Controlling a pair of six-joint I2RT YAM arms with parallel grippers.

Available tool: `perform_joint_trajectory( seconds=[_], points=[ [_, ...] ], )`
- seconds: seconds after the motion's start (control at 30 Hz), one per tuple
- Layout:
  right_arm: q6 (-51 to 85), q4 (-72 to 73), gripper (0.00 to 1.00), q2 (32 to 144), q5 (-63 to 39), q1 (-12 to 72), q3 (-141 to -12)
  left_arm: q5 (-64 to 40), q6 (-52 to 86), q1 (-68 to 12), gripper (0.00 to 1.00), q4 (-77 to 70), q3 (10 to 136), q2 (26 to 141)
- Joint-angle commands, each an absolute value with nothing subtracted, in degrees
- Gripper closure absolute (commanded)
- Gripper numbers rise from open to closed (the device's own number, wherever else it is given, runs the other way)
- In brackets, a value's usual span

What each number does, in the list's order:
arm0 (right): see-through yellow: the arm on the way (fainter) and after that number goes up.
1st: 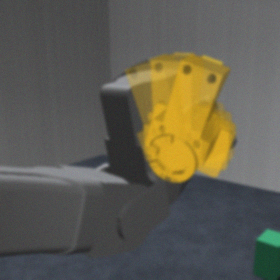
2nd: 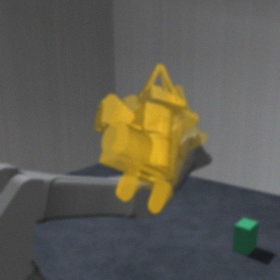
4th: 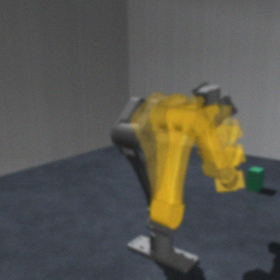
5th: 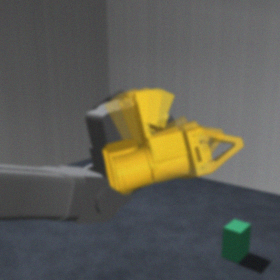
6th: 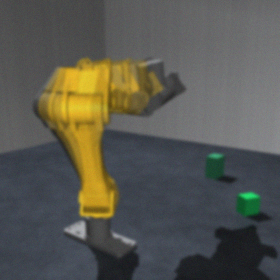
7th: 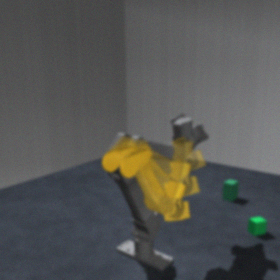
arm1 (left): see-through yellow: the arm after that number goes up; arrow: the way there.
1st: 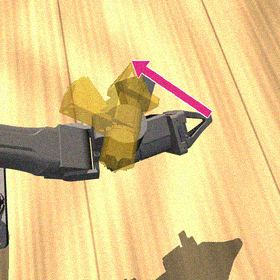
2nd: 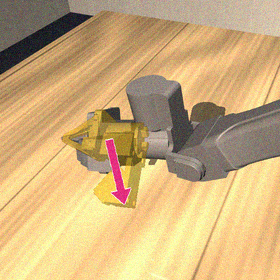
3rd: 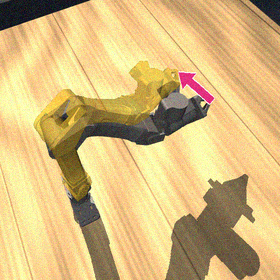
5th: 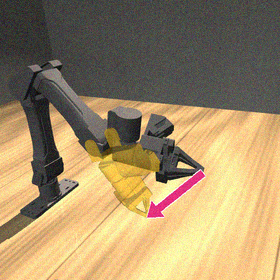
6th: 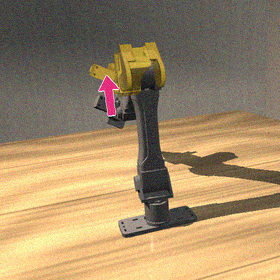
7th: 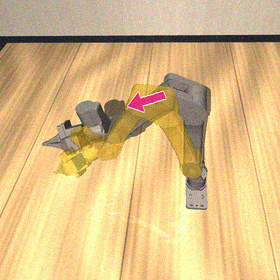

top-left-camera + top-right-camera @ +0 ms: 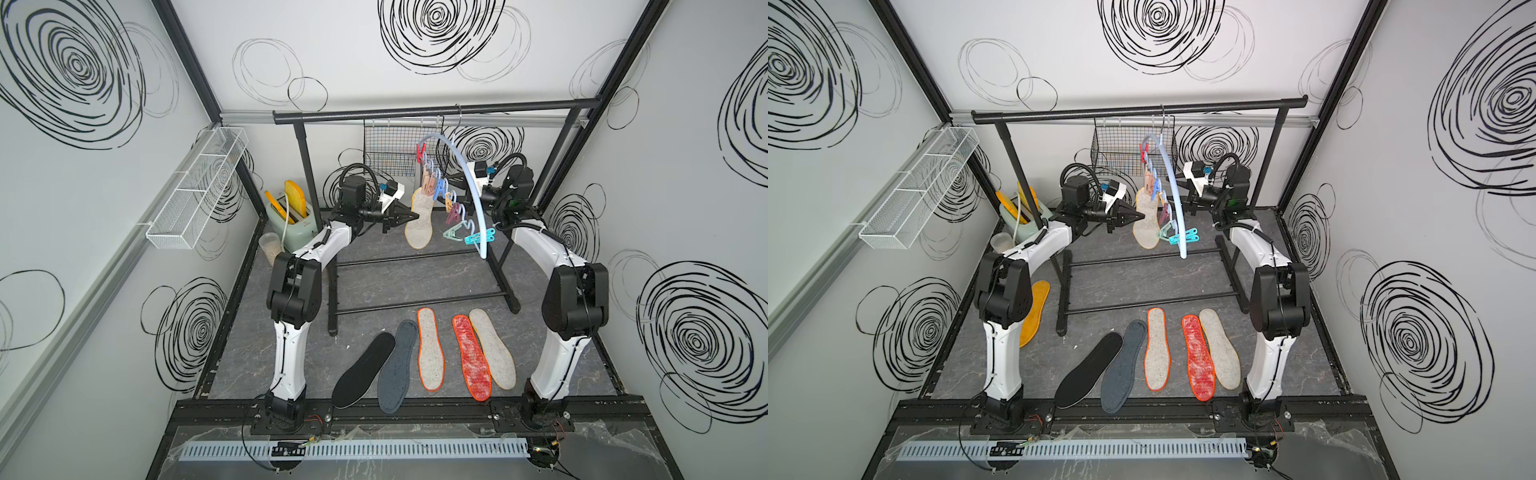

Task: Take the shoe insoles off the hanger
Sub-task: Open the clamp at the hanger.

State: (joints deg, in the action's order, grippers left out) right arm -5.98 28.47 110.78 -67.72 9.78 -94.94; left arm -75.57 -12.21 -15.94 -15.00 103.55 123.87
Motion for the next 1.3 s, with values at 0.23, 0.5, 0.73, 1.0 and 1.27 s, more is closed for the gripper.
perform_joint_trajectory(
  seconds=[0.23, 0.5, 0.73, 1.0, 1.27],
  points=[
    [-9.73, 28.72, 0.33, 113.44, -61.76, 13.8, -98.66, -78.09, -13.01, -15.32, 1.0, -15.89, 105.32, 124.26],
    [-6.25, 31.87, 0.35, 115.55, -61.11, 13.71, -101.33, -78.22, -12.85, -15.33, 1.0, -15.82, 105.29, 124.07],
    [-2.95, 32.97, 0.35, 116.72, -63.87, 13.79, -106.12, -78.4, -12.96, -15.36, 1.0, -15.73, 105.29, 124.0],
    [0.55, 36.42, 0.36, 116.05, -66.37, 14.15, -106.34, -78.3, -12.87, -15.37, 1.0, -15.85, 105.21, 124.19],
    [5.15, 37.41, 0.46, 117.9, -68.7, 14.39, -108.98, -78.32, -13.51, -15.21, 1.0, -15.36, 105.12, 124.19]
  ],
)
